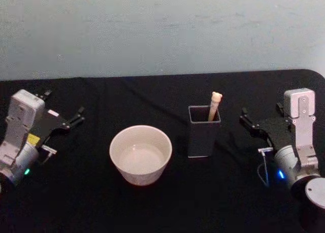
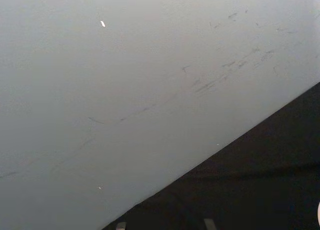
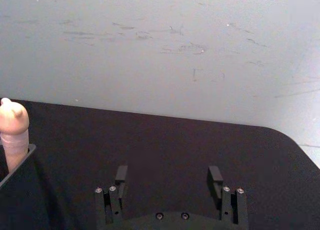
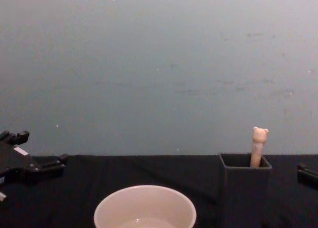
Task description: Pick up the stirring spoon with one hand, stir inside the cup, then place it back in its original position.
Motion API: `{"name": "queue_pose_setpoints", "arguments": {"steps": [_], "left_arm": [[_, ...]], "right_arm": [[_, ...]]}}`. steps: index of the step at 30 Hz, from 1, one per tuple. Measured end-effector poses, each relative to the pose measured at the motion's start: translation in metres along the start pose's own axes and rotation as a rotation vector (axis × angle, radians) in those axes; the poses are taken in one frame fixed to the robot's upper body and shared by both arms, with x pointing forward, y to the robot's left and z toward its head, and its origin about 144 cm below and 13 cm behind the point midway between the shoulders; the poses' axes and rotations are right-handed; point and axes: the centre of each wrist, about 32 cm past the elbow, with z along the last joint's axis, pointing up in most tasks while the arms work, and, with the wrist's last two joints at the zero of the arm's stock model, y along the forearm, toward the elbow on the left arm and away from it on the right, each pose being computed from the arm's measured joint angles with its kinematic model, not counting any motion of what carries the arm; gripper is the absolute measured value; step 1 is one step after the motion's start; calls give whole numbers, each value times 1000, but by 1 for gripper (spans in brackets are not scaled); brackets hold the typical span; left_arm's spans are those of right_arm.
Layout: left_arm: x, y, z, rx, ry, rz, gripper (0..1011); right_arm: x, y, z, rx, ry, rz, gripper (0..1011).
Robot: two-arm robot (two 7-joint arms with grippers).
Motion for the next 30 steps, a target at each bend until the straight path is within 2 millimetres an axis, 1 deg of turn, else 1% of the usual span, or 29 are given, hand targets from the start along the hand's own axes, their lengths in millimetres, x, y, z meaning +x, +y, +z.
{"name": "queue_pose_setpoints", "arguments": {"steps": [30], "left_arm": [[0,0,0,0,0,0,1002]], "right_arm": [[0,0,0,0,0,0,1000]]}}
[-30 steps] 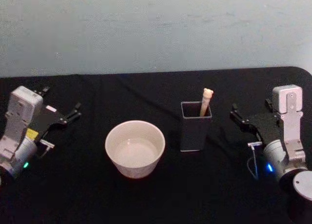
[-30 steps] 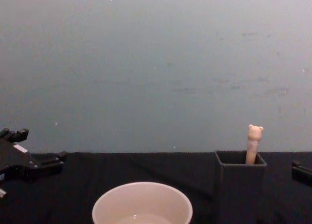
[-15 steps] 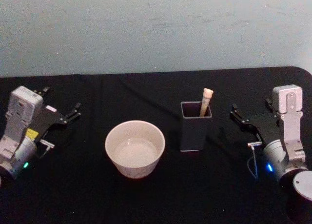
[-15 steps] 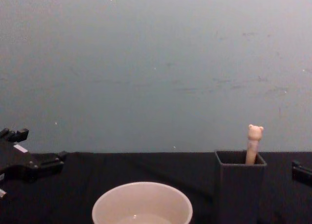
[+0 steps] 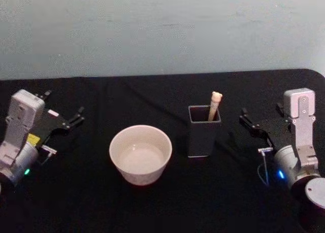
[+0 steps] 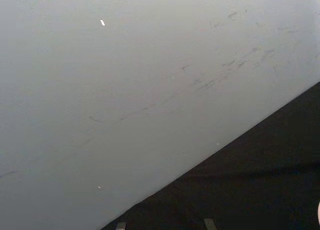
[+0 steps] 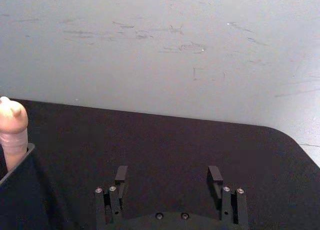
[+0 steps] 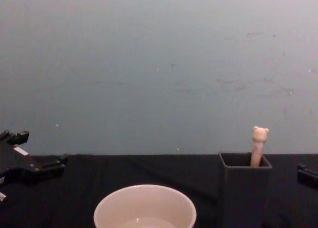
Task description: Pick up the stirring spoon with one hand, stir inside the cup, then place it back in its original position.
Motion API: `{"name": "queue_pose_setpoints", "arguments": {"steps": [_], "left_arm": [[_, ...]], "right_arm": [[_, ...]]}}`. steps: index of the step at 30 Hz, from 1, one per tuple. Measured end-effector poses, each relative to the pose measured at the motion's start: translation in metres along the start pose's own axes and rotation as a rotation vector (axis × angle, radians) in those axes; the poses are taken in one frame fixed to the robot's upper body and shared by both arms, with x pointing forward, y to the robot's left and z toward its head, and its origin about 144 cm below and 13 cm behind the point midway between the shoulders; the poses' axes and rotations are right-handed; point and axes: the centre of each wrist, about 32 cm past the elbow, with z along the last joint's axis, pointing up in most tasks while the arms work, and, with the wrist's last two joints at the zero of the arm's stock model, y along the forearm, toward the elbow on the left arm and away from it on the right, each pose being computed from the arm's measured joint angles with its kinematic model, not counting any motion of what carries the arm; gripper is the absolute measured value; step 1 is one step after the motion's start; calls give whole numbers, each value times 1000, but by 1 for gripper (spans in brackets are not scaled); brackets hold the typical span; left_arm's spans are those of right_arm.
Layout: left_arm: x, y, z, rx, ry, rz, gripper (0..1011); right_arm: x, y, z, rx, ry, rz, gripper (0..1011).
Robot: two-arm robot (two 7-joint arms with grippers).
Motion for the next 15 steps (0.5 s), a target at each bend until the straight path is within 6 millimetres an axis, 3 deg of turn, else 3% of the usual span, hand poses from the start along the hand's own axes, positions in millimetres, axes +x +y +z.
{"name": "queue_pose_setpoints", "arguments": {"steps": [15], "left_arm": [[0,0,0,0,0,0,1001]], "right_arm": [[0,0,0,0,0,0,1000]]}}
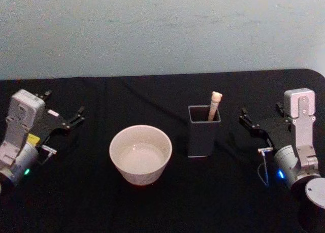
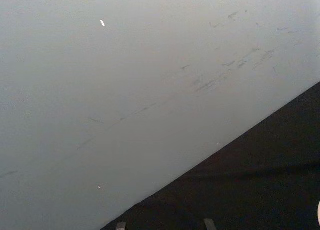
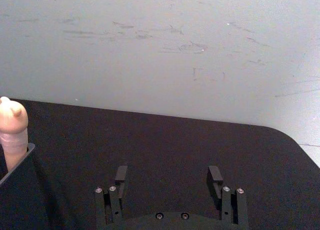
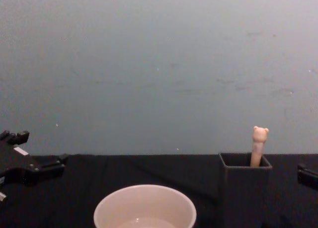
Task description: Pick up the stirring spoon with one hand, stir inside the cup, then place it back in its original position.
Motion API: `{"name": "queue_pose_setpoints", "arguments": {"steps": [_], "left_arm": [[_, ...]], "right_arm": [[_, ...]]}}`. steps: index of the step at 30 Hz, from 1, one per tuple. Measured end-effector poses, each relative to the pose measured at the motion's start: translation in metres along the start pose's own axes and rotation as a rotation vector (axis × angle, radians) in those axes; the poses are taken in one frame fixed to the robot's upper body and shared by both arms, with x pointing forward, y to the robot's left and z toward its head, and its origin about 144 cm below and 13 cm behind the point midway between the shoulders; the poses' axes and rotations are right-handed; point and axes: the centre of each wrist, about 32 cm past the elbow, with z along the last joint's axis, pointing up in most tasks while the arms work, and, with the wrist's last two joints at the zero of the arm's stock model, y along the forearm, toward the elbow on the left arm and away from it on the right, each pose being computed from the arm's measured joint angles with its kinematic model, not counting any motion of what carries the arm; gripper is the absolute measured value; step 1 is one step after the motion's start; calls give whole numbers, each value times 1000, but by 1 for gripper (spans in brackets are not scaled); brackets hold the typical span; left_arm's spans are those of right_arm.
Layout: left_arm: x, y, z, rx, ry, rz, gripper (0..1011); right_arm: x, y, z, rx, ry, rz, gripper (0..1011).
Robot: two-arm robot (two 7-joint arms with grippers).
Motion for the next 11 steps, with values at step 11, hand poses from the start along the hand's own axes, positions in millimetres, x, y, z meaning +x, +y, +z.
{"name": "queue_pose_setpoints", "arguments": {"steps": [11], "left_arm": [[0,0,0,0,0,0,1002]], "right_arm": [[0,0,0,0,0,0,1000]]}}
